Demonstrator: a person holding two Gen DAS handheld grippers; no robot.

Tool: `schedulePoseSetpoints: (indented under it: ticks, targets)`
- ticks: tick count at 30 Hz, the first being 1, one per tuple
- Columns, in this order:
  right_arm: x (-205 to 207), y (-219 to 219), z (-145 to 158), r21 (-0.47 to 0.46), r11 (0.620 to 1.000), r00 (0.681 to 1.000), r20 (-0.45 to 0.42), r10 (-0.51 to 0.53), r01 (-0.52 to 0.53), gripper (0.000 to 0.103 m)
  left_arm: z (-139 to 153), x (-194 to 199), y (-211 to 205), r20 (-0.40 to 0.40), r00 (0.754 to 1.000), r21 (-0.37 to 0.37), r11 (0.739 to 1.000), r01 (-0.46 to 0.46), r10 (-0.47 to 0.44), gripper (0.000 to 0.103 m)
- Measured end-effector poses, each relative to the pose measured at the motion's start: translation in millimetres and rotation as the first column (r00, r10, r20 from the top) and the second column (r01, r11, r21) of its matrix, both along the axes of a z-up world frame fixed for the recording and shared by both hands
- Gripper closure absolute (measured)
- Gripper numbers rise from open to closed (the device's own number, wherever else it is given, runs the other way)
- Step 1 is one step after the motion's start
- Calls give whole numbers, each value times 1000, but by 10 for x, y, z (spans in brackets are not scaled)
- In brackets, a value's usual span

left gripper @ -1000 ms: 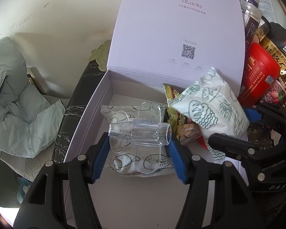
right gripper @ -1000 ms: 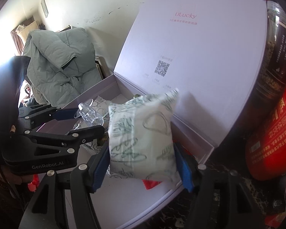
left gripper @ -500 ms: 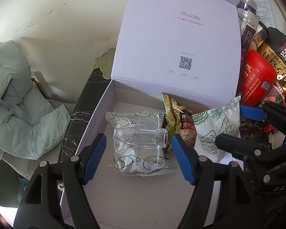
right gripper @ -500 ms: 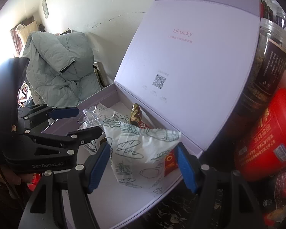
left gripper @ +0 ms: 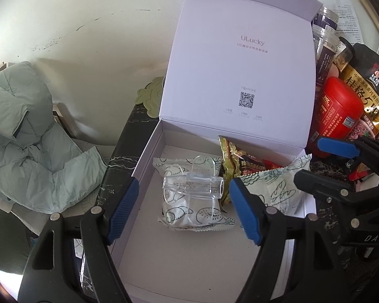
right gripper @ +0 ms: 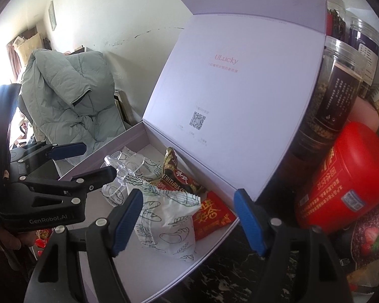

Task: Organize objects
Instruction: 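Open both grippers to release the bread packet and plastic piece in the box, then withdraw both tools from the box back over the table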

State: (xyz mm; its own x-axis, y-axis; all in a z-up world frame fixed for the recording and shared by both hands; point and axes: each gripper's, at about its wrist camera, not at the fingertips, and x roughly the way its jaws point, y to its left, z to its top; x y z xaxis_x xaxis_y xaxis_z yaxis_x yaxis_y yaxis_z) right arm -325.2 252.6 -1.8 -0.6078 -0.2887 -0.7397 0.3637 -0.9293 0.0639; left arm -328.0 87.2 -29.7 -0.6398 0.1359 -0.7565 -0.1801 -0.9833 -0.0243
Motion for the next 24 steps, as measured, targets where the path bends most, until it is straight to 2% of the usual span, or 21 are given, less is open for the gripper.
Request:
schedulePoseSetpoints:
  ticks: [7, 13, 19, 24]
  targets:
    - [172, 19, 154, 3, 999, 999, -32, -32, 32, 28, 207, 201, -15, -39, 999, -18, 1000, -21, 20, 29]
    - [384, 43, 234, -21, 999, 998, -42, -37, 36, 28, 328, 482, -66, -80, 995, -10, 999, -51, 50, 24]
    - [602, -37, 285, -30, 1000, 999, -50, -7, 5, 28, 386, 792, -197, -86, 992, 26, 995, -95, 97, 24]
    - [826, -110, 386, -51, 998, 997, -76, 17, -21, 28, 468, 995, -280, -93, 989, 23, 993, -114, 116, 24]
